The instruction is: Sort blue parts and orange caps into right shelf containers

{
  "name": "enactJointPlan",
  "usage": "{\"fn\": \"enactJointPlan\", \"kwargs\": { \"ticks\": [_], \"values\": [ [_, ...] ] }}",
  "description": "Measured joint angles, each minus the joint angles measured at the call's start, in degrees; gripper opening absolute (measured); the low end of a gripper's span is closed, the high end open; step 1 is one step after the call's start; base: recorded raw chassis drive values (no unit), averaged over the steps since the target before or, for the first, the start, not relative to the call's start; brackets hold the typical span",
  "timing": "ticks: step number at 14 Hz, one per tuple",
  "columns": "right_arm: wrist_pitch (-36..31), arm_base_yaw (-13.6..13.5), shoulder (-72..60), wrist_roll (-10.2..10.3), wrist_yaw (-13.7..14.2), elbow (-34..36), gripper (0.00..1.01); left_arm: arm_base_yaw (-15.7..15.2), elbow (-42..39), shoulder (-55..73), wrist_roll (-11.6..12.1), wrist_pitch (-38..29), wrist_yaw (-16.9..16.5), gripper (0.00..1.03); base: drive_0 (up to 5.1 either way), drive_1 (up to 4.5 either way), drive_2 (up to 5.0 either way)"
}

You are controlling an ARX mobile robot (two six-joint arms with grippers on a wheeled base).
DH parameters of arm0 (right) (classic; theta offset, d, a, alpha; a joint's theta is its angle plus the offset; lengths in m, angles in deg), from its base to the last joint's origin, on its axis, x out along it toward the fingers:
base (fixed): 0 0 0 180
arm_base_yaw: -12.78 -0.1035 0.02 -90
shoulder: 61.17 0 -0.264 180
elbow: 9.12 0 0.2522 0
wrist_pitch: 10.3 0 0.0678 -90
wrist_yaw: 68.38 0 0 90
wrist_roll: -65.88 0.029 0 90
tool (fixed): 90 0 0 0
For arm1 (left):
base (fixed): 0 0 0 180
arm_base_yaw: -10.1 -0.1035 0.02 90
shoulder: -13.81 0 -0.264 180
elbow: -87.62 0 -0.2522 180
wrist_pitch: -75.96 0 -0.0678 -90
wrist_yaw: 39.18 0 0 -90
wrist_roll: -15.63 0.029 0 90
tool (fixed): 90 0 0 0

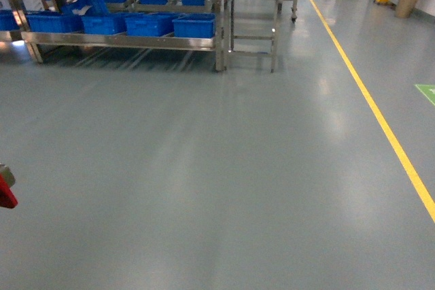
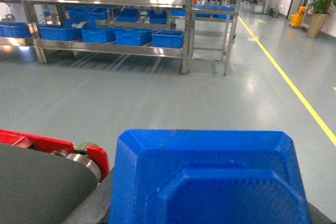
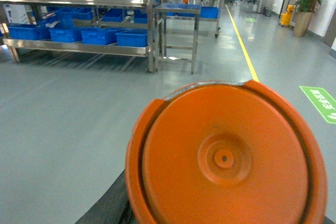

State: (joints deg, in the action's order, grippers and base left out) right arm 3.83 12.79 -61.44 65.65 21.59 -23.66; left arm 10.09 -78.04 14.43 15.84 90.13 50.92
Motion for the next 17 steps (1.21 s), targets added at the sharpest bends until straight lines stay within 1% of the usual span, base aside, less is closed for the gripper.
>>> {"fn": "enactJointPlan", "kwargs": {
  "ticks": [5, 17],
  "values": [
    [0.0, 0.0, 0.0, 0.0, 0.0, 0.0, 0.43, 0.0, 0.0, 0.0, 0.0, 0.0, 0.0, 0.43, -1.4, -1.38, -1.4],
    [0.0, 0.0, 0.0, 0.0, 0.0, 0.0, 0.43, 0.1, 0.0, 0.0, 0.0, -0.1, -0.1, 0.43, 0.0, 4.30, -4.3]
  ]
}}
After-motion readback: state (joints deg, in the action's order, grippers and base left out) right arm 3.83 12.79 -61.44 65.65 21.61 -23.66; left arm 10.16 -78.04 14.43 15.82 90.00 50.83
